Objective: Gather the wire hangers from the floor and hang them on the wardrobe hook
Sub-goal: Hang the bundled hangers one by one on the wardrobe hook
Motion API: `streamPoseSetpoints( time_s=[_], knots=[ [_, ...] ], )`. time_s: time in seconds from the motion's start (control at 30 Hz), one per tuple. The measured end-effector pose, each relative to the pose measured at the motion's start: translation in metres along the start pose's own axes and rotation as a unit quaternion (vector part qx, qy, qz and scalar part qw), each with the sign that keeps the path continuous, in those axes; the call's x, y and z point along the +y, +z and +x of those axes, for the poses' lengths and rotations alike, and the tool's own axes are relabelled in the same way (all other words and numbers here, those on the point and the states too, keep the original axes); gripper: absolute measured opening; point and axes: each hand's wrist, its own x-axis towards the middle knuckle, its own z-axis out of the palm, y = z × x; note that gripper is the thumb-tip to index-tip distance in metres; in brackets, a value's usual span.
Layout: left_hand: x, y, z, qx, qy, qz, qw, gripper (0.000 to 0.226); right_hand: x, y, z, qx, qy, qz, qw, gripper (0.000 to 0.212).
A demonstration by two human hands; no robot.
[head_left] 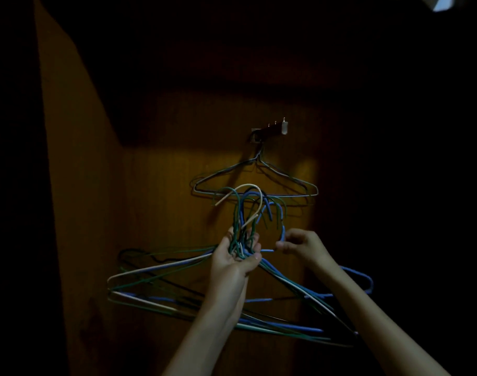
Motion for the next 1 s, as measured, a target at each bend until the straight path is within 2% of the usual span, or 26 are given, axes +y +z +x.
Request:
streamPoseSetpoints(
  time_s=[0.1, 0.3, 0.43, 0.57, 0.63, 0.7, 1.0],
  knots=[
    [-0.002, 0.002, 0.0, 0.001, -0.01, -0.003, 1.0, 0.064, -0.006, -0.003, -0.008, 0.024, 0.001, 0.048, 0.999, 0.007],
    [-0.006, 0.009, 0.001, 0.008, -0.013, -0.017, 1.0, 0.062, -0.028, -0.012, -0.011, 0.086, -0.046, 0.065, 0.993, 0.011],
    [-0.009, 0.013, 0.003, 0.016, -0.018, -0.019, 1.0, 0.062, -0.047, -0.012, -0.011, 0.064, -0.087, 0.1, 0.989, 0.008],
    [-0.011, 0.019, 0.003, 0.023, -0.022, -0.026, 0.999, 0.065, -0.051, -0.006, -0.012, 0.038, -0.091, 0.119, 0.988, 0.019],
    [-0.011, 0.02, 0.003, 0.027, -0.028, -0.033, 0.999, 0.068, -0.05, -0.002, -0.013, 0.014, -0.085, 0.126, 0.988, 0.015],
    [-0.011, 0.021, 0.003, 0.028, -0.031, -0.04, 0.998, 0.07, -0.047, -0.001, -0.013, -0.001, -0.081, 0.104, 0.991, 0.002],
    [-0.006, 0.017, 0.012, 0.031, -0.018, -0.042, 0.998, 0.07, -0.036, -0.017, -0.017, 0.005, -0.062, 0.02, 0.998, 0.013]
  ],
)
